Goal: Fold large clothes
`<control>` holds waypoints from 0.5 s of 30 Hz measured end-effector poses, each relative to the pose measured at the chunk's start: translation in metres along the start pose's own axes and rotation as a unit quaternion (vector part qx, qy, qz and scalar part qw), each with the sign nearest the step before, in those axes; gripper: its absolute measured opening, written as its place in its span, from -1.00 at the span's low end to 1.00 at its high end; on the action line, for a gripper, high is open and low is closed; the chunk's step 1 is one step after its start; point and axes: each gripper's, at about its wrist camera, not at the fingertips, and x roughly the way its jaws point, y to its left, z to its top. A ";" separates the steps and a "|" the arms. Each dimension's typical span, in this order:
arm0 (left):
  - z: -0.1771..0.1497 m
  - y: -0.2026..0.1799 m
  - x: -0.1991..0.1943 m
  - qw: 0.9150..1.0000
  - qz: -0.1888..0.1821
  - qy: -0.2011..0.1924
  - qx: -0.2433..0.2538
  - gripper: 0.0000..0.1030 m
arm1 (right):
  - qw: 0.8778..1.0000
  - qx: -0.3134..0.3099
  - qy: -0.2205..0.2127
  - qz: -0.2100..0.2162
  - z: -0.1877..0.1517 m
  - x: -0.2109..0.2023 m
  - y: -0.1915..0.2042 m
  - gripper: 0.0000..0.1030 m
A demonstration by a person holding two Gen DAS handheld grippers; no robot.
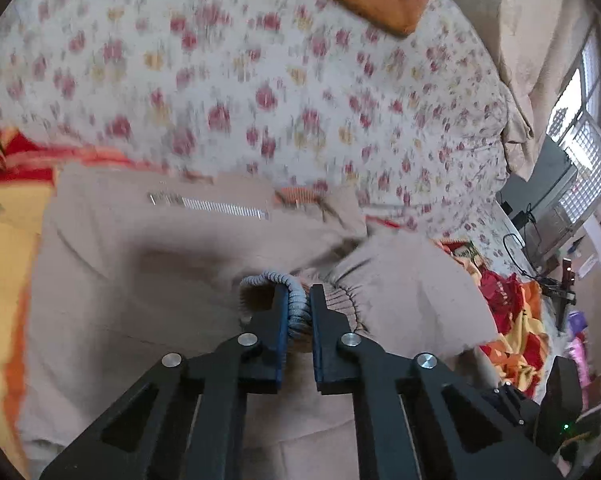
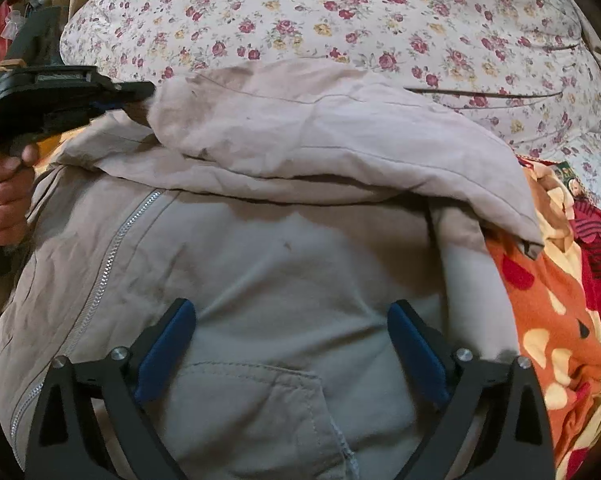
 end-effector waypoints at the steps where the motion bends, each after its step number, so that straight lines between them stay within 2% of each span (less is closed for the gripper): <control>1: 0.004 0.001 -0.008 1.000 0.001 -0.013 -0.002 -0.93 | 1.000 0.001 0.000 0.000 0.000 0.000 0.000 0.94; 3: 0.017 0.009 -0.036 0.998 0.009 -0.059 -0.012 -0.93 | 1.000 0.001 0.000 0.000 0.001 0.000 0.000 0.95; 5: 0.028 0.023 -0.064 0.994 0.035 -0.104 -0.023 -0.93 | 1.000 0.001 0.000 0.000 0.001 0.000 0.000 0.95; 8: 0.036 0.053 -0.093 0.987 0.057 -0.139 -0.065 -0.93 | 1.000 0.001 0.000 -0.002 0.001 0.001 -0.001 0.98; 10: 0.034 0.070 -0.095 0.985 0.072 -0.127 -0.087 -0.91 | 1.000 0.002 0.001 -0.004 0.002 0.002 -0.001 0.99; 12: 0.030 0.080 -0.084 0.987 0.077 -0.095 -0.105 -0.87 | 1.000 0.001 0.001 -0.004 0.002 0.002 -0.001 0.99; 15: 0.022 0.088 -0.066 0.983 0.129 -0.049 -0.125 -0.83 | 1.000 0.002 0.002 -0.004 0.003 0.002 -0.002 0.99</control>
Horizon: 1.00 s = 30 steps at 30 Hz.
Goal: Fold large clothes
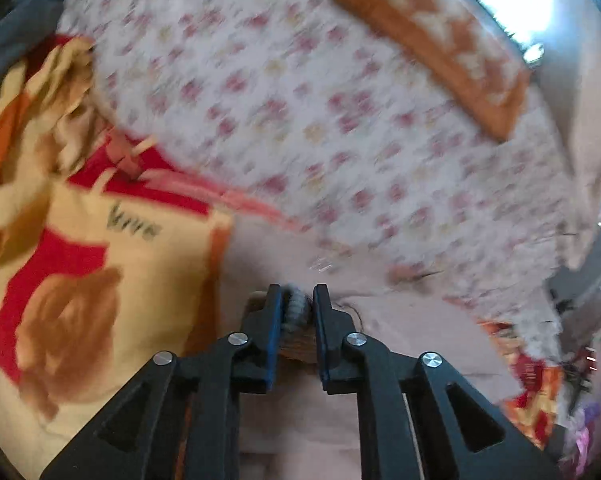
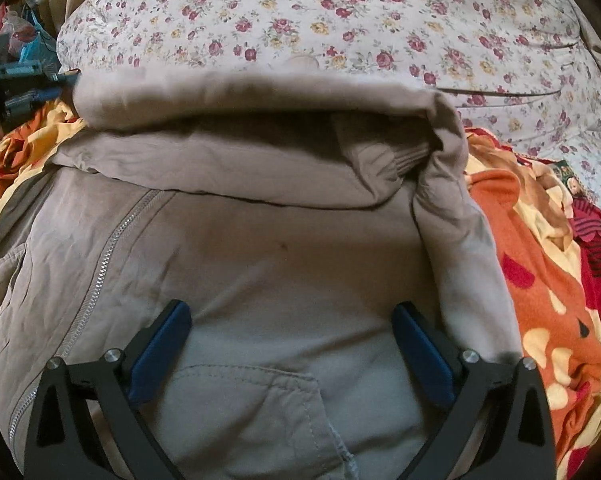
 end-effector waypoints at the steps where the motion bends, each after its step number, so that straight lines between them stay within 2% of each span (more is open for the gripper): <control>1: 0.000 0.003 0.001 1.000 0.018 0.001 -0.006 -0.83 | 1.000 0.001 0.001 0.001 0.000 -0.001 0.001 0.99; 3: 0.002 0.012 -0.008 0.998 0.045 -0.022 -0.026 -0.83 | 1.000 0.002 0.007 0.007 0.003 -0.003 -0.002 0.92; 4: 0.005 0.015 -0.018 0.997 0.053 -0.045 -0.032 -0.83 | 1.000 0.006 0.006 0.010 0.006 -0.006 -0.006 0.82; 5: 0.006 0.015 -0.027 0.995 0.059 -0.067 -0.034 -0.83 | 1.000 0.013 -0.005 0.011 0.009 -0.012 -0.009 0.58; 6: 0.008 0.012 -0.038 0.993 0.060 -0.097 -0.031 -0.82 | 0.999 0.030 -0.030 0.012 0.013 -0.023 -0.017 0.51; 8: 0.007 -0.002 -0.047 0.991 0.036 -0.126 -0.014 -0.82 | 0.993 0.064 -0.095 -0.005 0.024 -0.046 -0.033 0.52; 10: 0.003 -0.029 -0.045 0.990 0.000 -0.133 0.036 -0.79 | 0.983 0.082 -0.156 -0.042 0.043 -0.069 -0.048 0.50; 11: -0.001 -0.047 -0.037 0.990 -0.015 -0.120 0.070 -0.73 | 0.980 0.083 -0.171 -0.059 0.056 -0.075 -0.053 0.37; 12: -0.006 -0.062 -0.025 0.990 -0.030 -0.098 0.098 -0.73 | 0.979 0.083 -0.174 -0.063 0.066 -0.076 -0.057 0.03; 14: -0.015 -0.078 -0.004 0.990 -0.042 -0.061 0.123 -0.73 | 0.983 0.083 -0.155 -0.051 0.090 -0.065 -0.063 -0.39; 15: -0.022 -0.082 0.013 0.990 -0.023 -0.026 0.134 -0.73 | 0.985 0.085 -0.144 -0.043 0.097 -0.057 -0.065 -0.54; 18: -0.029 -0.066 0.044 0.991 0.056 0.037 0.117 -0.73 | 0.991 0.089 -0.086 -0.040 0.101 -0.016 -0.069 -0.62; 19: -0.031 -0.052 0.054 0.989 0.091 0.056 0.100 -0.73 | 0.992 0.095 -0.066 -0.042 0.094 -0.002 -0.072 -0.63; 20: -0.032 -0.037 0.062 0.989 0.105 0.071 0.077 -0.72 | 0.993 0.098 -0.047 -0.045 0.089 0.008 -0.075 -0.64; 22: -0.034 -0.026 0.061 0.992 0.088 0.066 0.057 -0.72 | 0.995 0.094 -0.002 -0.037 0.079 0.031 -0.080 -0.71; 25: -0.042 -0.041 0.060 0.986 0.118 0.057 0.099 -0.72 | 0.996 0.071 -0.001 -0.056 0.071 0.037 -0.081 -0.72; 30: -0.044 -0.041 0.059 0.985 0.122 0.058 0.109 -0.71 | 0.996 0.063 0.010 -0.061 0.073 0.037 -0.079 -0.67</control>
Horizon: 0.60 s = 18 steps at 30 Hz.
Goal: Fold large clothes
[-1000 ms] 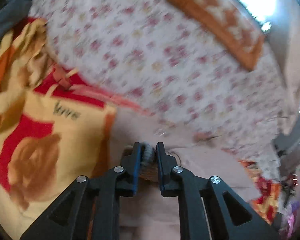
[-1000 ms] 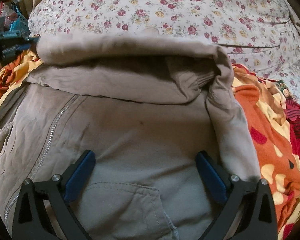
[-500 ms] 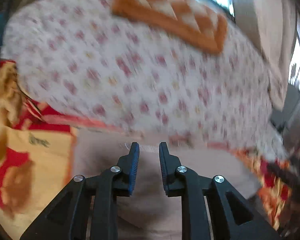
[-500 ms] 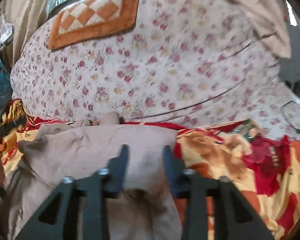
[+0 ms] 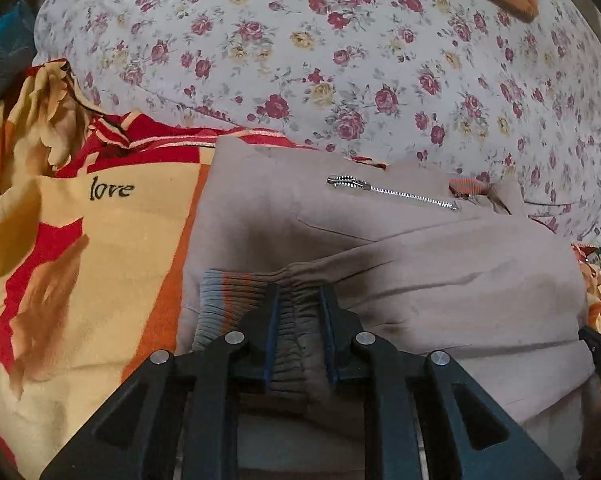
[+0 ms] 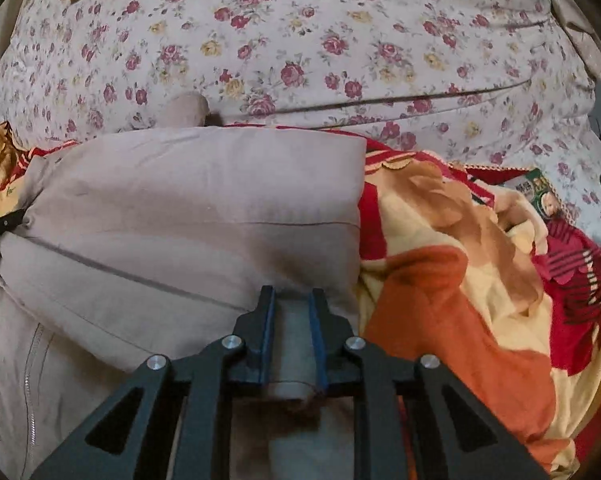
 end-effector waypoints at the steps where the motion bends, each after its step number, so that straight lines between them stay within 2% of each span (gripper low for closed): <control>1: 0.002 -0.002 0.000 1.000 -0.003 0.003 -0.004 -0.68 | 1.000 0.007 0.004 0.002 0.001 -0.002 -0.002 -0.66; 3: 0.006 0.000 0.002 0.999 -0.022 0.007 -0.026 -0.57 | 1.000 0.031 -0.003 0.005 0.011 -0.010 -0.007 -0.66; 5: 0.007 0.002 0.003 0.998 -0.041 0.010 -0.044 -0.45 | 0.997 0.046 -0.056 0.008 0.029 -0.032 -0.006 -0.66; 8: 0.008 0.001 0.000 0.998 -0.038 0.005 -0.047 -0.45 | 0.992 0.039 -0.117 -0.004 0.056 -0.049 0.006 -0.66; 11: 0.016 -0.001 -0.021 0.996 -0.057 -0.030 -0.053 -0.45 | 0.986 0.050 -0.157 0.000 0.081 -0.042 0.011 -0.66; 13: 0.024 -0.002 -0.040 0.993 -0.066 -0.087 -0.044 -0.45 | 0.984 0.058 -0.169 0.002 0.088 -0.034 0.008 -0.66; 15: 0.030 -0.003 -0.051 0.989 -0.065 -0.125 -0.035 -0.45 | 0.983 0.066 -0.172 0.004 0.094 -0.026 0.003 -0.66; 17: 0.032 0.001 -0.045 0.989 -0.075 -0.120 -0.045 -0.45 | 0.988 0.052 -0.146 0.012 0.099 -0.007 0.001 -0.66; 18: 0.032 0.004 -0.034 0.991 -0.076 -0.099 -0.051 -0.45 | 0.991 0.046 -0.129 0.008 0.099 0.007 -0.001 -0.66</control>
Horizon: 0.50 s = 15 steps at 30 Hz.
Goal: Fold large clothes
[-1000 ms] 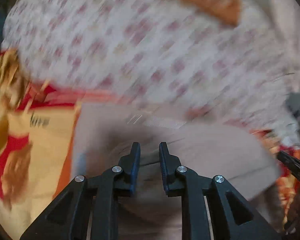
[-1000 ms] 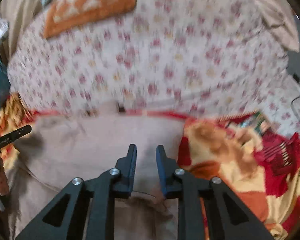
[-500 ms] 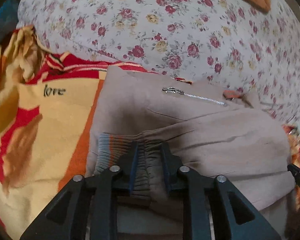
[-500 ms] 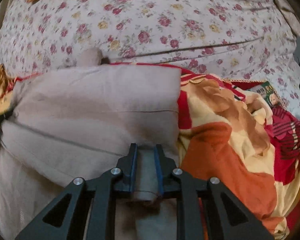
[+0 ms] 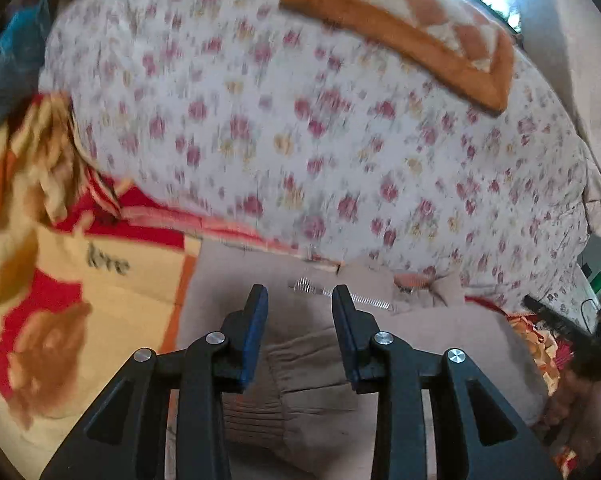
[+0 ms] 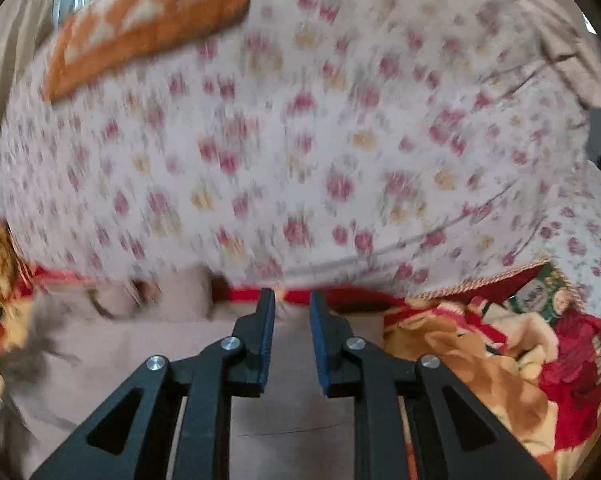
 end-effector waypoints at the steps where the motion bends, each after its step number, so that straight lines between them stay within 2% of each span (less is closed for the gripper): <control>1: -0.004 0.006 0.013 0.999 0.010 0.028 -0.011 -0.45 | 1.000 0.002 0.024 0.005 -0.006 0.016 -0.005 -0.66; 3: -0.015 0.020 0.038 0.996 0.033 0.080 -0.028 -0.45 | 0.997 0.021 0.080 0.010 -0.024 0.046 -0.016 -0.66; 4: -0.021 0.028 0.049 0.994 0.031 0.097 -0.037 -0.45 | 0.995 0.030 0.098 0.002 -0.035 0.059 -0.023 -0.66; 5: -0.023 0.031 0.052 0.995 0.023 0.093 -0.039 -0.45 | 0.993 0.045 0.112 0.015 -0.040 0.067 -0.028 -0.66; 12: -0.024 0.027 0.051 0.995 0.030 0.085 -0.031 -0.45 | 0.991 0.067 0.107 0.034 -0.040 0.066 -0.034 -0.61; 15: -0.023 0.026 0.050 0.995 0.034 0.085 -0.030 -0.45 | 0.994 0.073 0.080 0.027 -0.033 0.044 -0.033 -0.60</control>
